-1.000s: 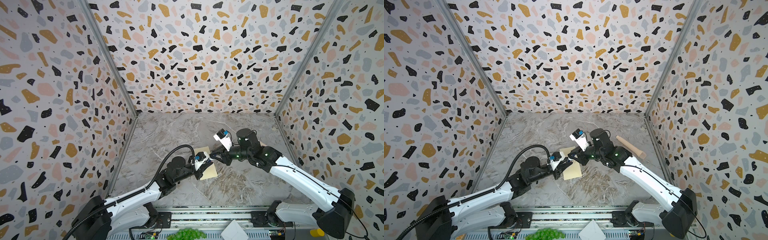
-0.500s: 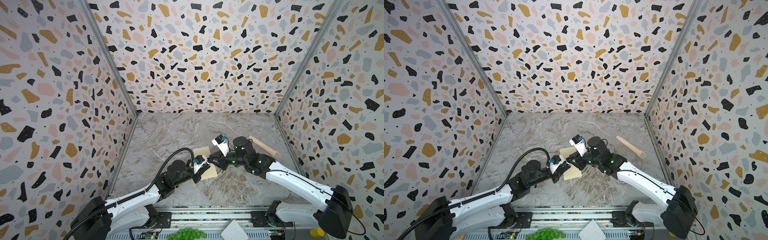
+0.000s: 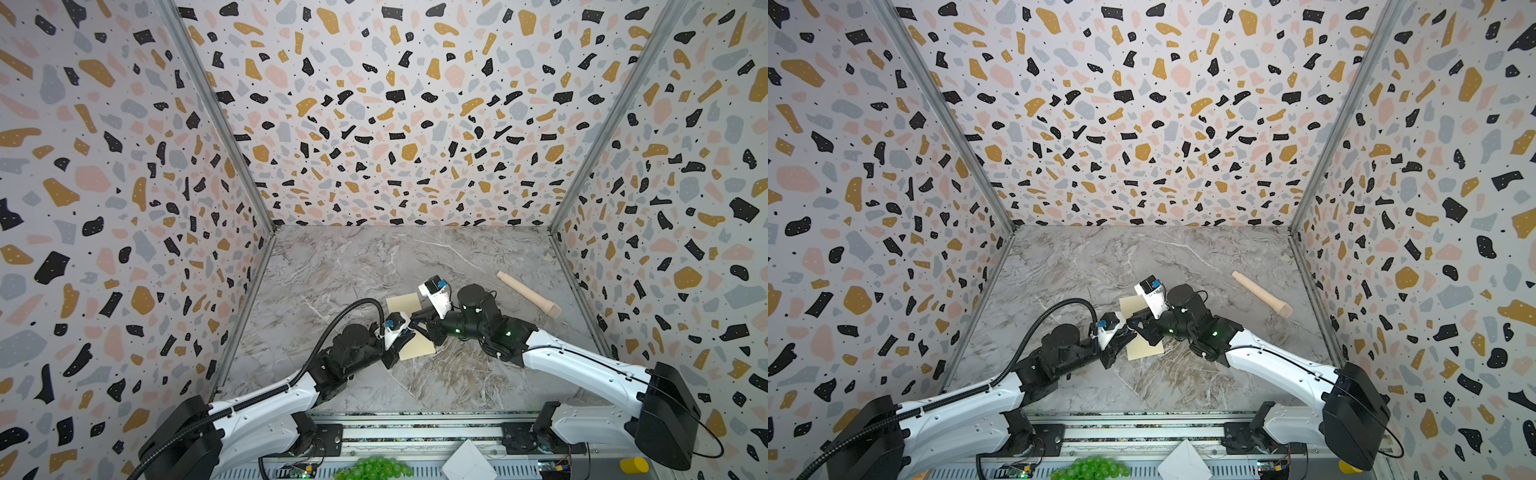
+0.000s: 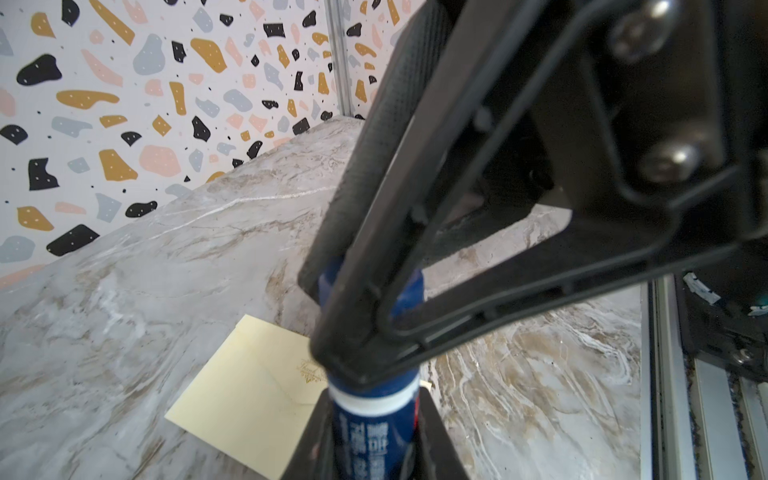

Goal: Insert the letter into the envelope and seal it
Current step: 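Press the blue cap down onto the glue stick held by the left gripper, then open the right gripper and draw it back from the capped glue stick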

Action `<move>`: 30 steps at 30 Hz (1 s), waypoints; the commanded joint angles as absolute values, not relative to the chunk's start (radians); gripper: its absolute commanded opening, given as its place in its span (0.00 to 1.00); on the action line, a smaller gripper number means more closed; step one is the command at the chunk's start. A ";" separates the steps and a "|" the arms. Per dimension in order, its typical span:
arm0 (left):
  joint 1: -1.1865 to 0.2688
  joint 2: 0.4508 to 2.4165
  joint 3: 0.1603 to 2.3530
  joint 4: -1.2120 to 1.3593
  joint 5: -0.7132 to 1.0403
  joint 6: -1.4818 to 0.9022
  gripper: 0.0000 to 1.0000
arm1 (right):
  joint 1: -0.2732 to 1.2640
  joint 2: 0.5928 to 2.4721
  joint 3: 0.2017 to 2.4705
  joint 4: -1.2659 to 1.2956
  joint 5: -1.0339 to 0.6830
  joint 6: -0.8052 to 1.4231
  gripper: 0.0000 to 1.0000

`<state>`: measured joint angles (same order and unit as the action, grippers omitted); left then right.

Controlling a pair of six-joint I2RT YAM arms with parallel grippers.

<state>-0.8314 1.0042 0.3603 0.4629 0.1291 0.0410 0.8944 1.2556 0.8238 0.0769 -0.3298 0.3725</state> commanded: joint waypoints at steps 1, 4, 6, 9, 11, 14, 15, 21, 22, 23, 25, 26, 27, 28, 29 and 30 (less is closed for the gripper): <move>-0.826 0.947 0.430 0.883 0.092 0.041 0.00 | 0.991 1.333 0.748 -0.104 -0.506 0.415 0.11; -0.826 0.943 0.429 0.888 0.085 0.042 0.00 | 1.001 1.359 0.740 -0.101 -0.522 0.426 0.11; -0.824 0.941 0.428 0.885 0.081 0.046 0.00 | 1.006 1.368 0.733 -0.094 -0.534 0.432 0.11; -0.823 0.936 0.425 0.891 0.077 0.044 0.00 | 1.010 1.372 0.729 -0.082 -0.540 0.434 0.12; -0.823 0.934 0.425 0.891 0.077 0.043 0.00 | 1.011 1.365 0.736 -0.083 -0.540 0.429 0.12; -0.822 0.929 0.423 0.889 0.079 0.041 0.00 | 1.007 1.347 0.767 -0.084 -0.540 0.417 0.13; -0.822 0.929 0.421 0.886 0.081 0.043 0.00 | 1.003 1.340 0.784 -0.091 -0.540 0.408 0.13; -0.822 0.939 0.424 0.823 0.115 0.078 0.00 | 0.915 1.258 0.949 -0.180 -0.526 0.327 0.29; -0.822 0.944 0.426 0.810 0.122 0.085 0.00 | 0.890 1.237 0.981 -0.193 -0.518 0.312 0.33; -0.822 0.948 0.426 0.801 0.126 0.090 0.00 | 0.871 1.221 1.007 -0.203 -0.513 0.304 0.36; -0.822 0.957 0.426 0.783 0.134 0.095 0.00 | 0.830 1.182 1.058 -0.208 -0.510 0.285 0.43; -0.822 0.959 0.426 0.778 0.139 0.097 0.00 | 0.819 1.165 1.079 -0.205 -0.507 0.280 0.47; -0.822 0.964 0.427 0.773 0.144 0.099 0.00 | 0.808 1.144 1.095 -0.200 -0.504 0.269 0.50; -0.822 0.969 0.429 0.768 0.149 0.101 0.00 | 0.802 1.124 1.110 -0.191 -0.499 0.257 0.54; -0.822 0.972 0.431 0.765 0.153 0.101 0.00 | 0.797 1.107 1.119 -0.184 -0.497 0.248 0.58; -0.822 0.977 0.433 0.760 0.160 0.102 0.00 | 0.791 1.087 1.130 -0.175 -0.493 0.243 0.62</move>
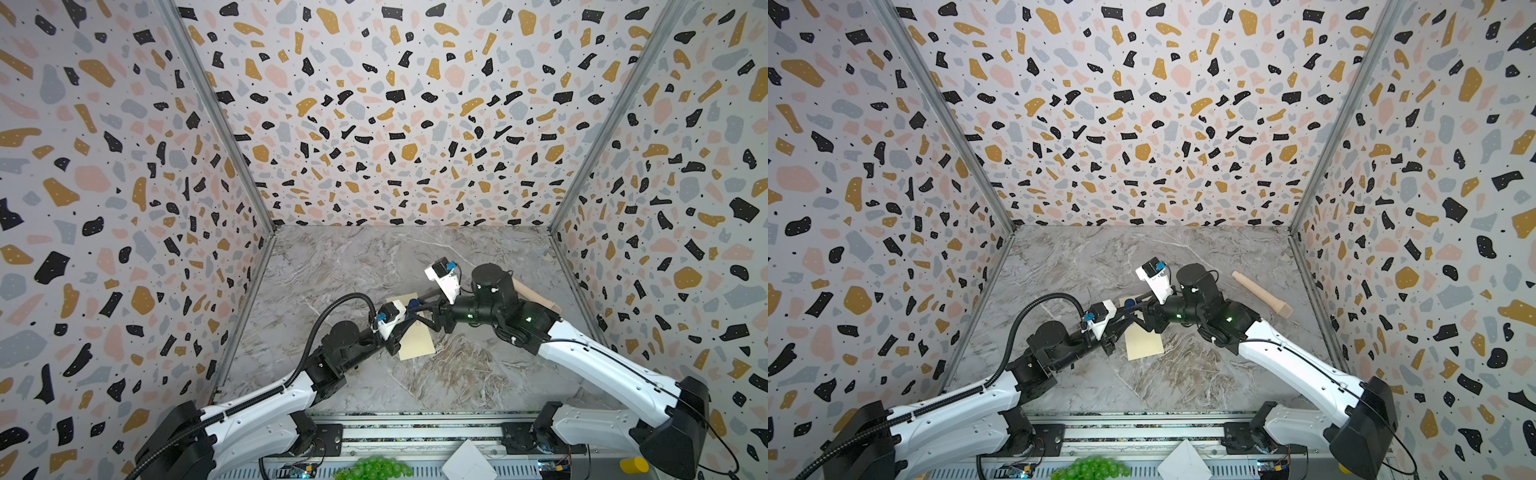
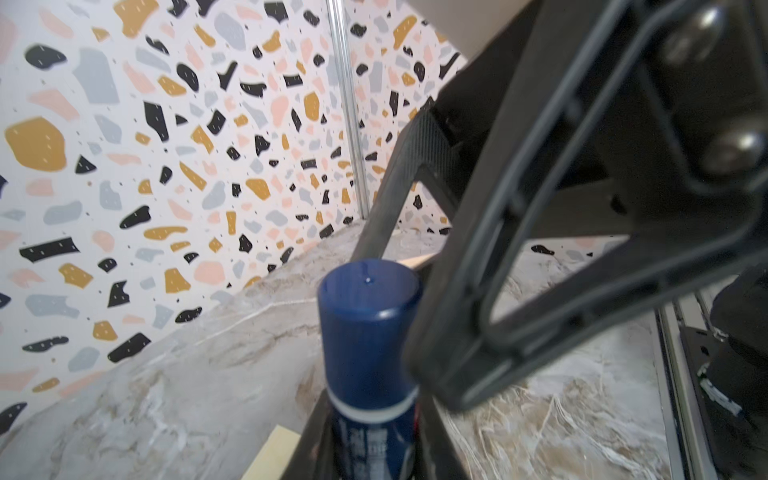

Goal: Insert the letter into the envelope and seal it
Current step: 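Open the right gripper and draw it back from the capped glue stick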

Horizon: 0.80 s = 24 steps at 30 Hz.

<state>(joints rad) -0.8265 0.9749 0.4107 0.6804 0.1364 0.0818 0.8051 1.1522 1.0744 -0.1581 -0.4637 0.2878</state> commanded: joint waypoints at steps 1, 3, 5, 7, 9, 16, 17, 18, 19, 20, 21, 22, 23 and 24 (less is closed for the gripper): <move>-0.822 0.982 0.436 0.757 0.162 0.103 0.00 | 0.782 1.069 1.136 -0.164 -0.491 0.241 0.65; -0.822 0.986 0.439 0.755 0.170 0.103 0.00 | 0.766 1.043 1.139 -0.152 -0.481 0.243 0.71; -0.822 0.987 0.440 0.755 0.177 0.100 0.00 | 0.758 1.039 1.142 -0.160 -0.455 0.240 0.75; -0.822 0.987 0.443 0.757 0.180 0.100 0.00 | 0.758 1.062 1.157 -0.205 -0.437 0.219 0.78; -0.822 0.987 0.446 0.757 0.180 0.098 0.00 | 0.758 1.089 1.167 -0.245 -0.423 0.206 0.79; -0.822 0.982 0.451 0.759 0.183 0.092 0.00 | 0.764 1.150 1.152 -0.303 -0.400 0.180 0.82; -0.822 0.981 0.449 0.759 0.183 0.093 0.00 | 0.766 1.157 1.151 -0.315 -0.387 0.174 0.82; -0.822 0.979 0.449 0.759 0.182 0.092 0.00 | 0.767 1.164 1.151 -0.323 -0.380 0.169 0.81; -0.822 0.977 0.449 0.759 0.181 0.091 0.00 | 0.767 1.168 1.146 -0.328 -0.374 0.165 0.81; -0.822 0.978 0.449 0.759 0.181 0.092 0.00 | 0.767 1.172 1.143 -0.333 -0.369 0.162 0.81; -0.822 0.977 0.451 0.759 0.178 0.091 0.00 | 0.767 1.176 1.139 -0.339 -0.365 0.161 0.81; -0.822 0.975 0.451 0.758 0.179 0.092 0.00 | 0.768 1.179 1.135 -0.342 -0.361 0.160 0.81; -0.822 0.973 0.451 0.761 0.179 0.092 0.00 | 0.768 1.183 1.128 -0.345 -0.354 0.161 0.81; -0.822 0.971 0.450 0.763 0.179 0.092 0.00 | 0.767 1.186 1.123 -0.348 -0.349 0.161 0.81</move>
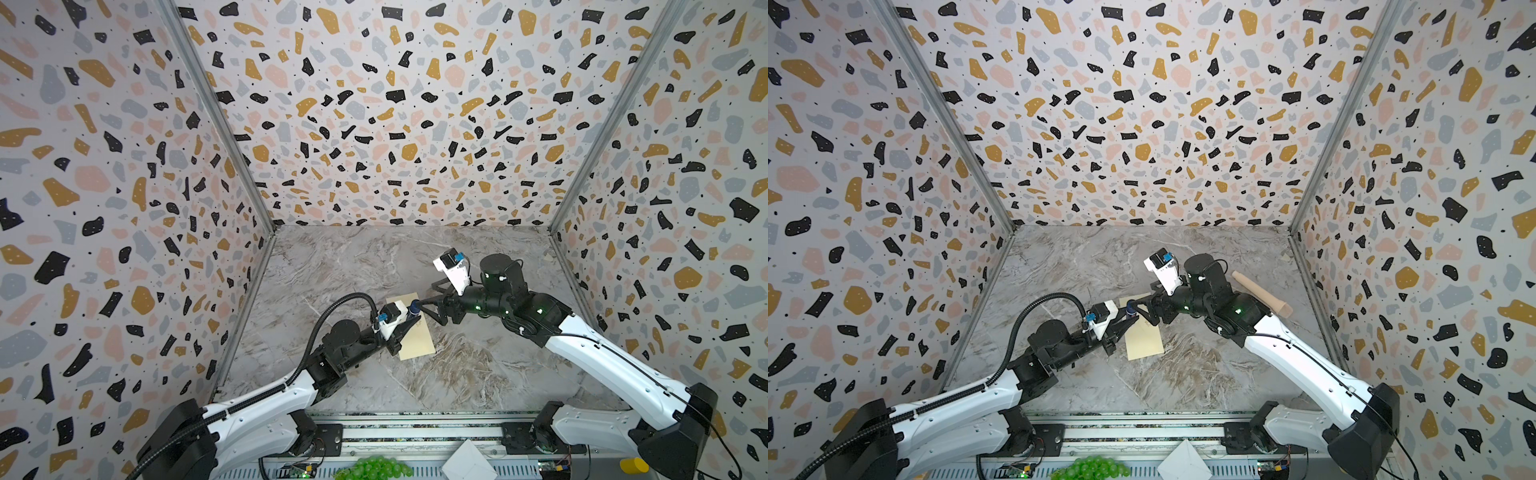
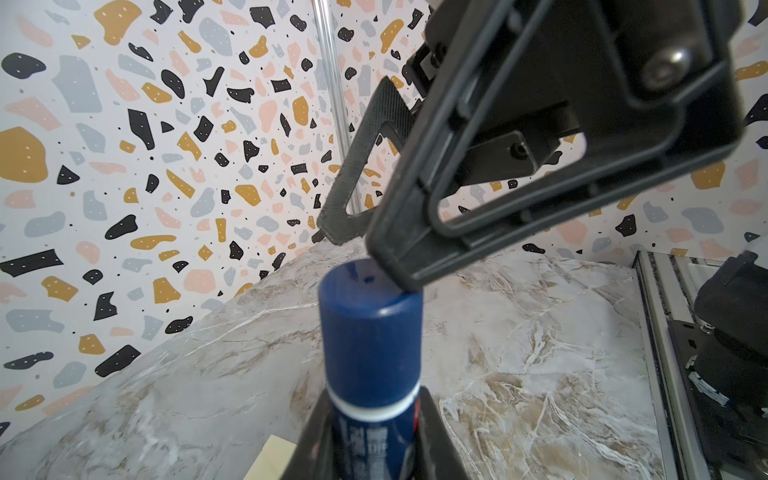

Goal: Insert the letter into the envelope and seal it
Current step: 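Open the right gripper and draw it back from the capped glue stick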

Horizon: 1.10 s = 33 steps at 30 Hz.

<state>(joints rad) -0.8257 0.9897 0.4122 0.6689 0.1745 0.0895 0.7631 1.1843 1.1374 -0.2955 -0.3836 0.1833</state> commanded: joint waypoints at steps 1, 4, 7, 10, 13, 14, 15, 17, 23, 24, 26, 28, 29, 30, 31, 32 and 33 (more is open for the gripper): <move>-0.822 0.970 0.449 0.765 0.178 0.090 0.00 | 0.767 1.191 1.117 -0.350 -0.347 0.162 0.81; -0.822 0.959 0.442 0.783 0.178 0.085 0.00 | 0.767 1.210 1.105 -0.367 -0.341 0.162 0.80; -0.822 0.949 0.437 0.798 0.174 0.084 0.00 | 0.767 1.238 1.099 -0.393 -0.336 0.162 0.79; -0.822 0.939 0.436 0.803 0.175 0.092 0.00 | 0.771 1.269 1.091 -0.416 -0.342 0.164 0.78; -0.822 0.926 0.430 0.819 0.171 0.098 0.00 | 0.779 1.298 1.085 -0.438 -0.339 0.166 0.75; -0.821 0.921 0.428 0.822 0.168 0.099 0.00 | 0.781 1.308 1.081 -0.447 -0.344 0.168 0.74; -0.822 0.917 0.427 0.821 0.164 0.102 0.00 | 0.782 1.319 1.077 -0.455 -0.348 0.170 0.74; -0.822 0.910 0.427 0.822 0.157 0.107 0.00 | 0.787 1.336 1.065 -0.463 -0.357 0.177 0.72; -0.822 0.886 0.415 0.842 0.130 0.110 0.00 | 0.812 1.365 0.995 -0.442 -0.382 0.211 0.69; -0.822 0.882 0.413 0.846 0.127 0.109 0.00 | 0.818 1.367 0.982 -0.437 -0.385 0.217 0.69; -0.822 0.877 0.409 0.850 0.123 0.112 0.00 | 0.828 1.371 0.962 -0.422 -0.391 0.229 0.69; -0.822 0.874 0.410 0.854 0.121 0.114 0.00 | 0.839 1.380 0.945 -0.405 -0.401 0.242 0.69; -0.822 0.874 0.410 0.854 0.121 0.113 0.00 | 0.844 1.386 0.938 -0.397 -0.407 0.248 0.68; -0.822 0.872 0.408 0.857 0.122 0.113 0.00 | 0.849 1.392 0.933 -0.389 -0.414 0.253 0.69; -0.822 0.870 0.408 0.860 0.122 0.113 0.00 | 0.852 1.398 0.927 -0.384 -0.419 0.258 0.68; -0.822 0.868 0.407 0.863 0.123 0.115 0.00 | 0.854 1.405 0.922 -0.378 -0.428 0.263 0.68; -0.822 0.866 0.407 0.864 0.123 0.114 0.00 | 0.857 1.413 0.916 -0.373 -0.435 0.266 0.68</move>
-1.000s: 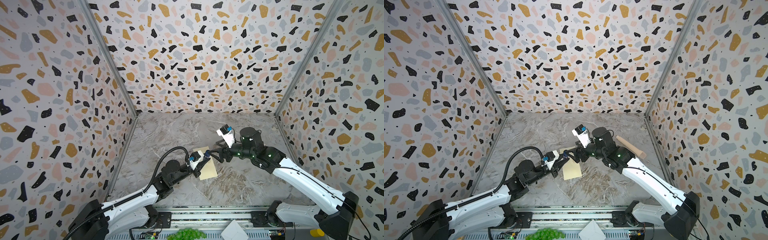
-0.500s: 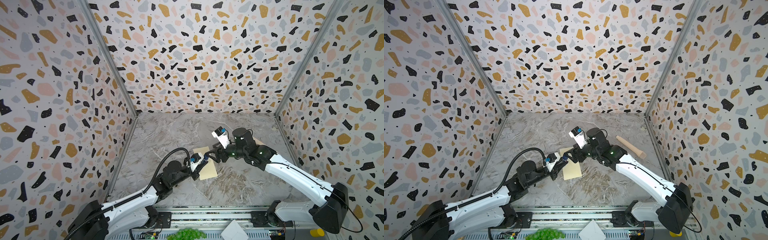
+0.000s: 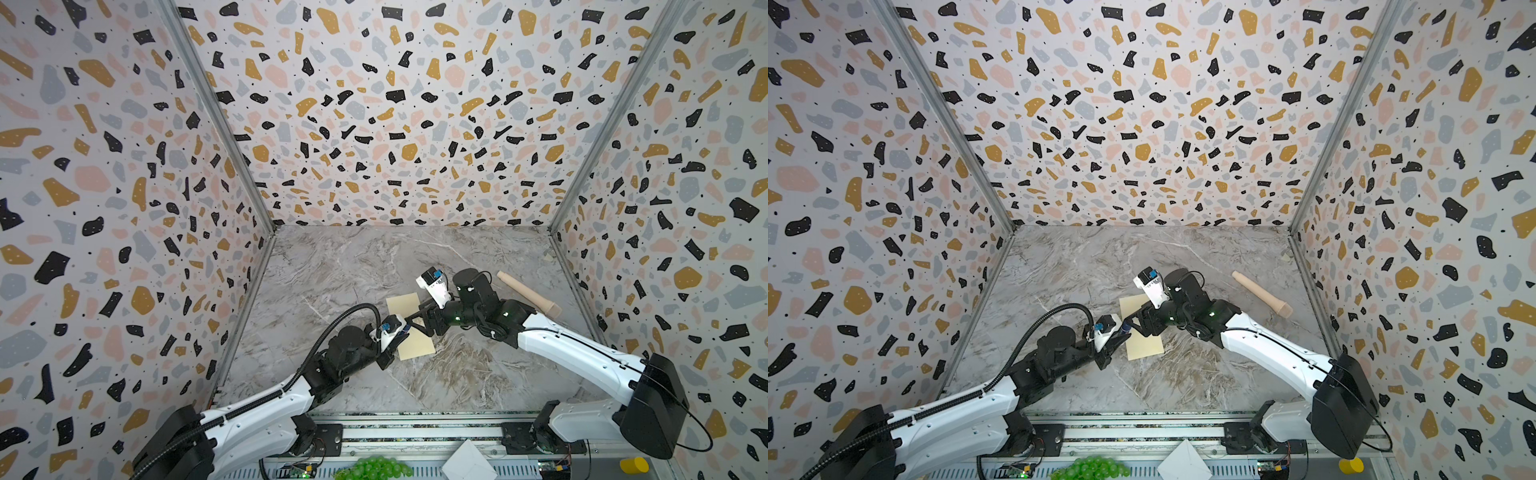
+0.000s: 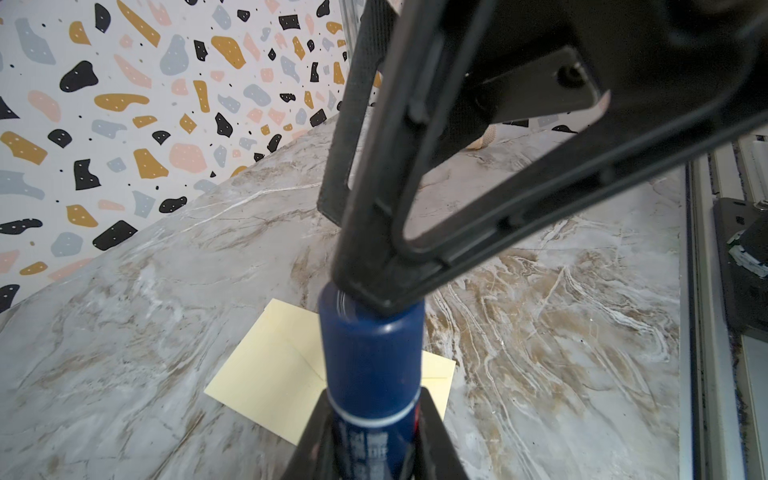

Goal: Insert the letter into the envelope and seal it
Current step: 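Open the right gripper and draw it back from the capped glue stick, then lower the capped glue stick onto the table with the left gripper while right gripper withdraws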

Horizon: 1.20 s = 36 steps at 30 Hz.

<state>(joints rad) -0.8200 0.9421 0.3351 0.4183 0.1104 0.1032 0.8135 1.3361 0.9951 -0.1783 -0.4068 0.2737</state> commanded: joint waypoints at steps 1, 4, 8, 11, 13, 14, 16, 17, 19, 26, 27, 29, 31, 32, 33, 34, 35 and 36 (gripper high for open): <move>-0.822 0.864 0.405 0.864 0.121 0.117 0.00 | 0.861 1.419 0.913 -0.371 -0.437 0.268 0.68; -0.822 0.859 0.405 0.865 0.120 0.119 0.00 | 0.867 1.439 0.905 -0.364 -0.449 0.273 0.68; -0.822 0.855 0.403 0.863 0.120 0.120 0.00 | 0.871 1.454 0.902 -0.358 -0.457 0.275 0.67; -0.821 0.857 0.400 0.861 0.121 0.117 0.00 | 0.868 1.443 0.918 -0.351 -0.457 0.272 0.67; -0.822 0.863 0.404 0.844 0.110 0.113 0.00 | 0.854 1.421 0.946 -0.346 -0.456 0.270 0.67; -0.821 0.869 0.410 0.815 0.103 0.105 0.00 | 0.843 1.397 0.970 -0.342 -0.457 0.265 0.67; -0.822 0.884 0.428 0.747 0.088 0.095 0.00 | 0.829 1.342 1.010 -0.324 -0.455 0.250 0.67; -0.821 0.893 0.435 0.711 0.076 0.087 0.00 | 0.827 1.304 1.023 -0.303 -0.453 0.242 0.68; -0.820 0.904 0.441 0.667 0.047 0.055 0.00 | 0.824 1.236 1.043 -0.268 -0.445 0.218 0.70; -0.819 0.924 0.538 0.412 -0.151 -0.138 0.00 | 0.809 1.040 1.020 -0.149 -0.266 0.163 0.77; -0.816 0.934 0.564 0.357 -0.202 -0.178 0.00 | 0.806 1.020 1.009 -0.130 -0.221 0.163 0.78; -0.793 0.976 0.638 0.184 -0.306 -0.258 0.00 | 0.797 0.970 0.969 -0.074 -0.129 0.162 0.79; -0.747 1.031 0.700 0.052 -0.323 -0.324 0.00 | 0.783 0.931 0.925 -0.021 -0.078 0.159 0.79; -0.721 1.061 0.726 0.002 -0.315 -0.355 0.00 | 0.774 0.915 0.903 0.002 -0.059 0.162 0.79; -0.700 1.086 0.741 -0.030 -0.312 -0.380 0.00 | 0.765 0.905 0.887 0.018 -0.051 0.163 0.79; -0.676 1.113 0.754 -0.064 -0.308 -0.408 0.00 | 0.755 0.896 0.869 0.032 -0.047 0.163 0.79; -0.655 1.141 0.765 -0.093 -0.309 -0.437 0.00 | 0.746 0.894 0.857 0.040 -0.044 0.164 0.79; -0.637 1.164 0.774 -0.114 -0.308 -0.459 0.00 | 0.737 0.893 0.850 0.042 -0.041 0.166 0.80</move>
<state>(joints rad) -0.6773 1.1168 0.7502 0.0605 -0.2611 -0.3340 0.7551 0.9073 0.8665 -0.0235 -0.1116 0.1730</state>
